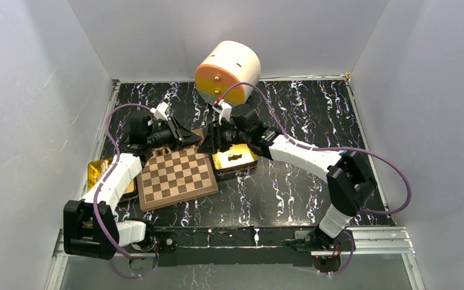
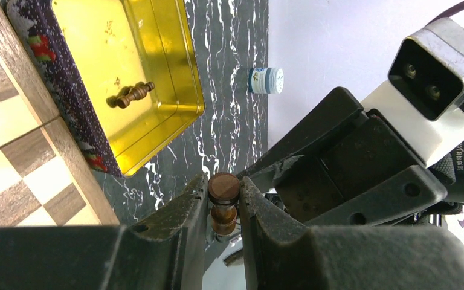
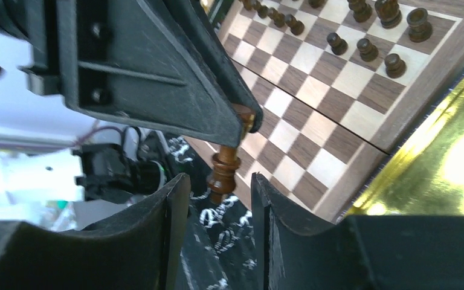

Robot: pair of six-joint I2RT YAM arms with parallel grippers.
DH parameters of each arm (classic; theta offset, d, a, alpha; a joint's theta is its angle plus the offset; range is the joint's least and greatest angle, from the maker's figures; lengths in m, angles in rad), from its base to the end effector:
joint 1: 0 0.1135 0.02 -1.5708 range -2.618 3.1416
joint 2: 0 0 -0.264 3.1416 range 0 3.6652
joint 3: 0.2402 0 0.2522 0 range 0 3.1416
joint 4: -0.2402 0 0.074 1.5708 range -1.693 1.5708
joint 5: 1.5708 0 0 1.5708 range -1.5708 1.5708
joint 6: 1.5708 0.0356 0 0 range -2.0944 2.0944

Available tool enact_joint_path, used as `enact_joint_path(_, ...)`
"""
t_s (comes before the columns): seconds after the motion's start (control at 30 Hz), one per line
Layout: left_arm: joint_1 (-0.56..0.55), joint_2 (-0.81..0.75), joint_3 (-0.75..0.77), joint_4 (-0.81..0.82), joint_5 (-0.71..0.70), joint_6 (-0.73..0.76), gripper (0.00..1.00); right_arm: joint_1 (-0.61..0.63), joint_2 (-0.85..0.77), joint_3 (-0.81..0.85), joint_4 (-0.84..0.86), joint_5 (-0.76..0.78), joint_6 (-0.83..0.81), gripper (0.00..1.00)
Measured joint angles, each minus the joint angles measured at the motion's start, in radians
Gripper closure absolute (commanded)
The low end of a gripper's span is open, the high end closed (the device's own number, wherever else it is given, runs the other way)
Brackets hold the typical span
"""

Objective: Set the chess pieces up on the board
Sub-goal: Pick up the chess piece from the storage box.

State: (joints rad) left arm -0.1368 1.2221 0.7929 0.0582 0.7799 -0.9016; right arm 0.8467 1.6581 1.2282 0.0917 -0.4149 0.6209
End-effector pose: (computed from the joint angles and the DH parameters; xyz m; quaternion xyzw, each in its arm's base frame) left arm 0.2641 -0.0616 0.2782 -0.0858 0.7884 -0.5315 0.2977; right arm 0.2484 0.3026 0.2936 -0.2083 0.7800 0.5036 0.3075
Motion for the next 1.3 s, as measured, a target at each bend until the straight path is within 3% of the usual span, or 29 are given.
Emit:
enact_joint_path(0.33, -0.003, -0.002, 0.056, -0.15, -0.026, 0.033, 0.89, 0.003, -0.071, -0.056, -0.078, 0.029, -0.356, 0.48)
enact_joint_path(0.63, -0.003, -0.005, 0.056, -0.172, -0.032, -0.034, 0.89, 0.032, -0.333, -0.358, 0.229, 0.011, -0.856, 0.46)
enact_joint_path(1.0, -0.003, -0.006, 0.056, -0.172, -0.011, -0.076, 0.89, 0.142, -0.268, -0.394, 0.415, 0.043, -1.439, 0.4)
enact_joint_path(1.3, -0.003, -0.007, 0.049, -0.173, 0.013, -0.087, 0.89, 0.182, -0.172, -0.424, 0.531, 0.137, -1.671, 0.5)
